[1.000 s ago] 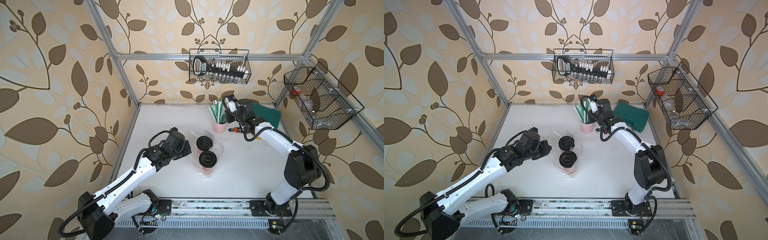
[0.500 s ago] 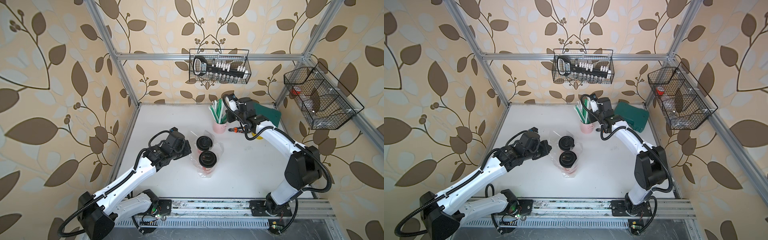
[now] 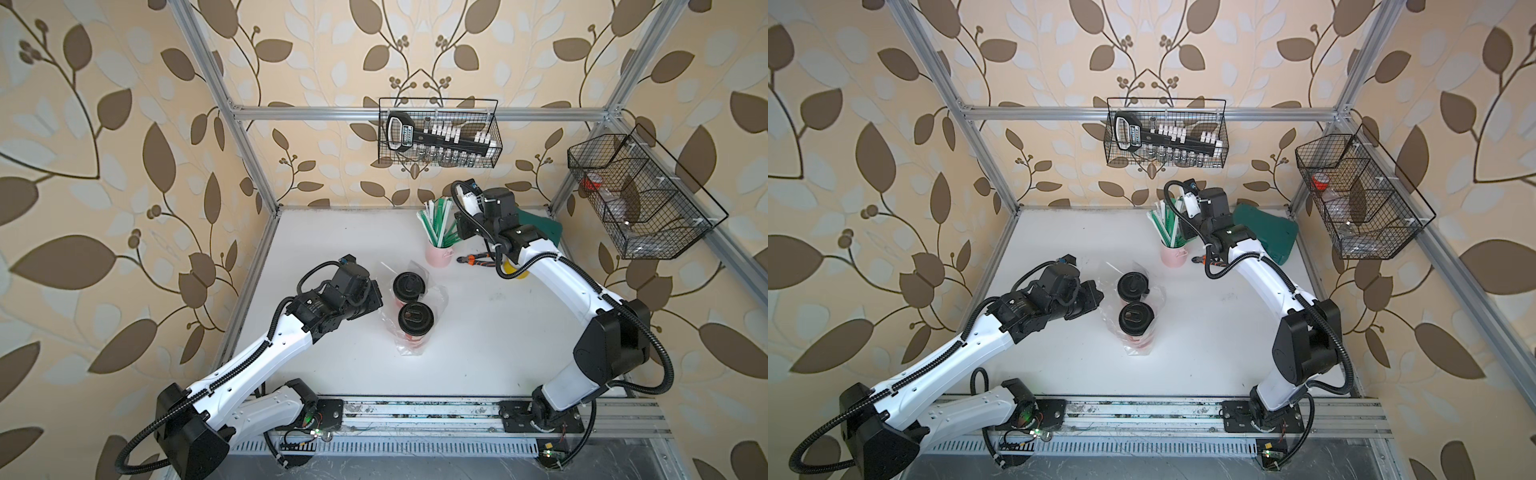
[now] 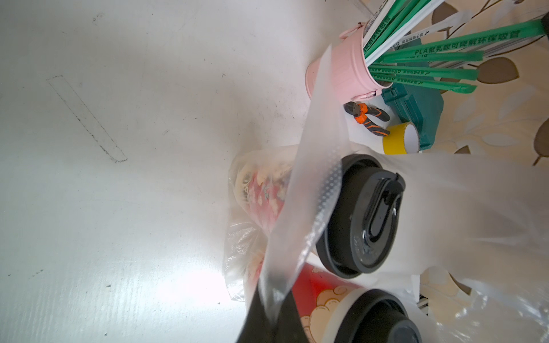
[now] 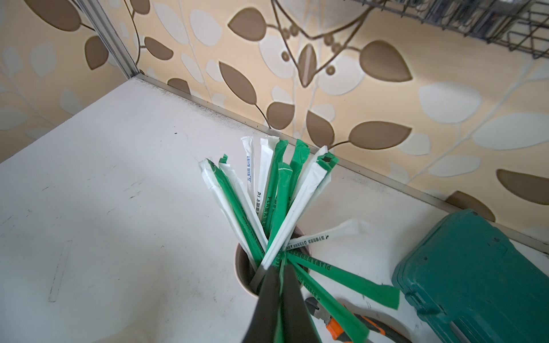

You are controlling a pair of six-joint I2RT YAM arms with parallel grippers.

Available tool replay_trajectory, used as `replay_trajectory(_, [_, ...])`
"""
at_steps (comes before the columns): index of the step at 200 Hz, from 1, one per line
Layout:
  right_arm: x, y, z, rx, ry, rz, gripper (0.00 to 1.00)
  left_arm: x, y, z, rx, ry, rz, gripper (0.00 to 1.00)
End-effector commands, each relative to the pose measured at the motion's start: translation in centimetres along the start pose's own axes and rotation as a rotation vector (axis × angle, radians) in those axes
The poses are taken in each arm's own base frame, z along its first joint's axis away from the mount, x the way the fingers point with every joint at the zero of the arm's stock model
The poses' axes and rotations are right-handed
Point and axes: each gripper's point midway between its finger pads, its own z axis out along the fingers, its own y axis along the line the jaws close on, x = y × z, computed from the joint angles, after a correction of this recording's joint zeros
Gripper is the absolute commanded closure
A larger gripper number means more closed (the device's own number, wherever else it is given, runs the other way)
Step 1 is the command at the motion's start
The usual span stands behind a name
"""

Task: Pack milk tea into plastic carrier bags
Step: Pick up the straw from the container.

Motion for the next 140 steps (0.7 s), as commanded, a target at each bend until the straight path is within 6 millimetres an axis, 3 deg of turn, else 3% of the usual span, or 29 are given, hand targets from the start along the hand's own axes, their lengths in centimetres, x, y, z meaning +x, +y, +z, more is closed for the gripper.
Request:
replay_trajectory(1, [-3.1,-0.2,-3.0,0.004,-0.065,-0.015,0.97,-0.9,-0.8,-0.4,0.031,-0.029,-0.014,1.0])
replay_trajectory(82, [-6.0,0.0,-8.0,-0.008,-0.098,-0.017,1.0,-0.9,-1.0,-0.4,0.042,-0.028,-0.02,1.0])
replay_trajectory(104, [-7.7,1.0,-11.8,-0.064,-0.152,0.023,1.0,-0.9,-1.1,-0.5,0.045,-0.029,-0.022,1.0])
replay_trajectory(140, [-9.9,5.8,-18.9,-0.278,-0.295,0.074,1.0,-1.1,-1.7,-0.6,0.07,-0.03,-0.031,1.0])
